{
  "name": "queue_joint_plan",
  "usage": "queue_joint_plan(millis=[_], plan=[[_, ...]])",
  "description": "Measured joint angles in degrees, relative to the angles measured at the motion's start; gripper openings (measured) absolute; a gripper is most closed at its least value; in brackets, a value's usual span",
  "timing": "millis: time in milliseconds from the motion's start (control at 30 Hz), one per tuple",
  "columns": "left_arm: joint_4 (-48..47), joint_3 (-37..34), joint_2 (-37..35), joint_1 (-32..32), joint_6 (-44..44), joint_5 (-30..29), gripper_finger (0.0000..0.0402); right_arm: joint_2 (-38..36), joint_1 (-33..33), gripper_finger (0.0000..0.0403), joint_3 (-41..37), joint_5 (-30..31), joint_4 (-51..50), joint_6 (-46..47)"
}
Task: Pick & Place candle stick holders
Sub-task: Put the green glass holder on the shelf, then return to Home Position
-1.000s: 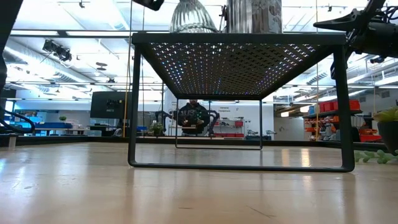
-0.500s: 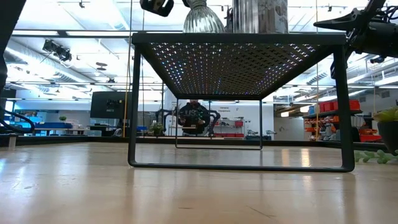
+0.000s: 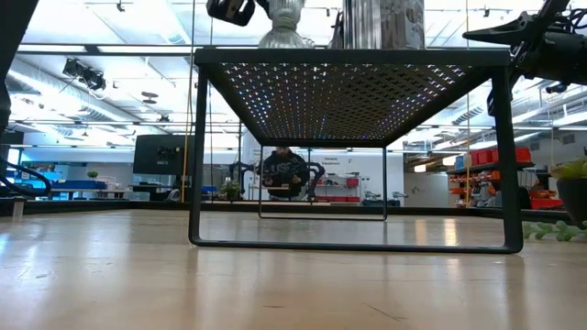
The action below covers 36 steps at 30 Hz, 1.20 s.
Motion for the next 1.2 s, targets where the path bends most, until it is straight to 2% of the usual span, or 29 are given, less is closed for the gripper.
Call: queue_joint_plan(millis=[200,400,633,767,833,933,1000,1100,1133,1200], plan=[[0.24,0.0,-0.03,0.26,0.79,-1.38,0.0091,0.0,-0.01,0.01,0.0,0.01,-0.17,-0.02],[0.53,0.0,-0.03,0.84,1.37,-2.29,0.0098,0.0,0.02,0.01,0.0,0.02,-0.17,-0.61],[0.68,0.0,-0.64,2.37,2.81,2.5,0.0099,0.0,-0.01,0.01,0.0,0.08,-0.09,-0.72],[0.84,0.0,-2.31,3.6,6.62,2.64,0.0099,0.01,-0.01,0.01,0.0,0.07,1.58,-0.73],[0.71,0.0,-3.5,4.38,12.18,1.45,0.0099,0.0,-0.36,0.01,0.12,-0.78,2.64,-0.58],[-1.65,0.02,-6.52,5.91,21.65,-2.88,0.0099,0.89,-2.31,0.01,3.82,-3.7,-1.97,-0.78],[-4.53,0.02,-9.1,6.94,27.3,-7.66,0.0099,2.08,-4.36,0.01,8.84,-6.88,-11.97,-2.47],[-6.57,0.02,-13.29,8.36,32.29,-21.15,0.0099,6.72,-7.95,0.01,17.64,-7.57,-26.97,-9.87],[-7.36,0.0,-14.93,8.89,34.7,-26.11,0.0099,8.79,-9.27,0.01,20.43,-6.52,-28.57,-13.11],[-8.13,0.01,-18.1,9.32,33.28,-34.48,0.0099,12.89,-11.88,0.01,25.19,-4.91,-30.61,-18.65]])
